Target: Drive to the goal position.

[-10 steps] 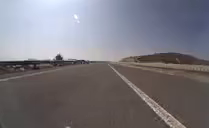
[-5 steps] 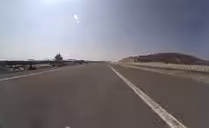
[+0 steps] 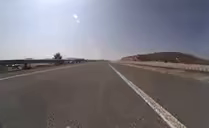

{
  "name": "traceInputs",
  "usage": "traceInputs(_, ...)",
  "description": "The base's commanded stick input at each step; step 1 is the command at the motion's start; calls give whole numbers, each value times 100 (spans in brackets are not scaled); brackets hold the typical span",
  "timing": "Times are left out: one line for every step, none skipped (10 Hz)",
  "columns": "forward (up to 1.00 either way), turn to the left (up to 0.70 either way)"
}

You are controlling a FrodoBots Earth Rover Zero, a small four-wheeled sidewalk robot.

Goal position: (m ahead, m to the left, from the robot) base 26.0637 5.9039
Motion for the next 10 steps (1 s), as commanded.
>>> traceInputs(100,0)
traceInputs(100,0)
traceInputs(100,0)
traceInputs(100,0)
traceInputs(100,0)
traceInputs(100,0)
traceInputs(100,0)
traceInputs(100,0)
traceInputs(100,0)
traceInputs(100,0)
